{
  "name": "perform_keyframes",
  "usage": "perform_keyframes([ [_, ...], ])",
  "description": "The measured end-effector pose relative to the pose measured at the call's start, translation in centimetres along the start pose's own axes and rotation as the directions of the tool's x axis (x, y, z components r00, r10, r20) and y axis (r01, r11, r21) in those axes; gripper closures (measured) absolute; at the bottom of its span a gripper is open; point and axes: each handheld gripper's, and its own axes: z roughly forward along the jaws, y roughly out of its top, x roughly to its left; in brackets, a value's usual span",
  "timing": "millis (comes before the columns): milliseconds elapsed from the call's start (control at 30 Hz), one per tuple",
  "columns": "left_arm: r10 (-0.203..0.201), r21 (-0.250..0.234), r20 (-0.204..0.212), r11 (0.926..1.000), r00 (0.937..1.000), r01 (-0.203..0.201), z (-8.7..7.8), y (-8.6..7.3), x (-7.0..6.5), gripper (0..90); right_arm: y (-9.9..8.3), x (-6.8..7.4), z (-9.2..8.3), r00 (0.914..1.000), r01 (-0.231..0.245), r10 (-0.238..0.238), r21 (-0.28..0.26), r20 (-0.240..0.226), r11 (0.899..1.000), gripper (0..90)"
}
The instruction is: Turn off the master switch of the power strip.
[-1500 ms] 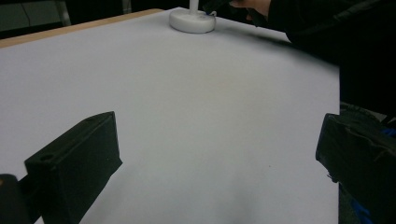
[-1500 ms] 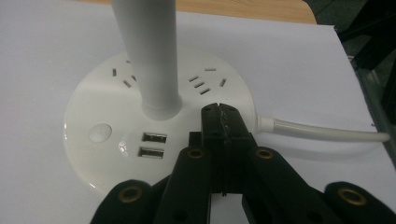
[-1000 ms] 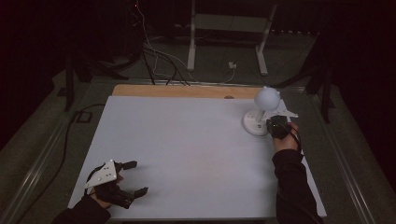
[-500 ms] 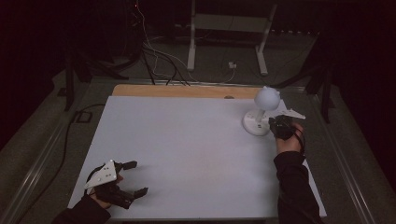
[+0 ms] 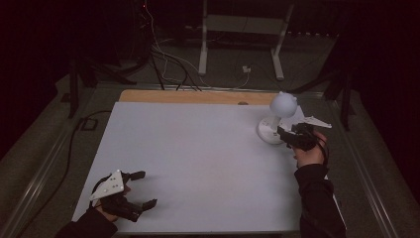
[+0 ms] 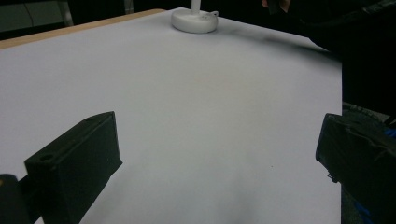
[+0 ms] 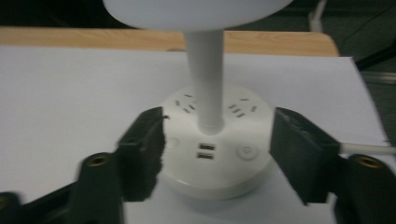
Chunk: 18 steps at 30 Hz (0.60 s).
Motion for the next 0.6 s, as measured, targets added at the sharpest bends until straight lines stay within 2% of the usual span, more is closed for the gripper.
perform_keyframes([
  [33, 0.0, -0.001, 0.0, 1.0, 1.0, 0.0, 0.0, 0.0, 0.0, 0.3, -0.1, 0.1, -0.2, 0.9998, -0.007, 0.007, -0.01, -0.017, 1.0, 25.7],
  [167, -0.002, -0.002, 0.0, 1.0, 1.0, 0.002, 0.0, 0.0, 0.0, 0.3, -0.3, 0.0, -0.6, 0.9947, -0.034, 0.034, -0.007, -0.098, 0.999, 14.9],
  [267, -0.001, -0.002, 0.0, 1.0, 1.0, 0.001, 0.0, 0.0, 0.0, 0.4, -0.6, 0.0, -1.0, 0.9865, -0.036, 0.037, 0.009, -0.16, 0.999, 14.3],
  [333, -0.002, -0.002, 0.0, 1.0, 1.0, 0.002, 0.0, 0.0, 0.0, 0.3, -0.7, 0.1, -1.2, 0.9833, -0.044, 0.043, 0.001, -0.177, 0.999, 15.6],
  [400, -0.002, -0.002, -0.001, 1.0, 1.0, 0.002, 0.0, 0.0, 0.0, 0.3, -0.8, 0.4, -1.3, 0.9872, -0.011, 0.012, 0.01, -0.159, 1.0, 15.7],
  [500, -0.002, -0.001, -0.001, 1.0, 1.0, 0.002, 0.0, 0.0, 0.0, 0.3, -1.0, 0.5, -1.4, 0.9865, -0.001, 0.003, 0.01, -0.164, 1.0, 14.2],
  [567, -0.003, -0.001, 0.0, 1.0, 1.0, 0.003, 0.0, 0.0, 0.0, 0.3, -1.1, 0.7, -1.6, 0.9863, 0.011, -0.01, 0.007, -0.165, 1.0, 11.3],
  [600, -0.003, -0.002, 0.0, 1.0, 1.0, 0.003, 0.0, 0.0, 0.0, 0.3, -1.2, 0.7, -1.6, 0.9842, 0.016, -0.017, -0.009, -0.176, 1.0, 6.1],
])
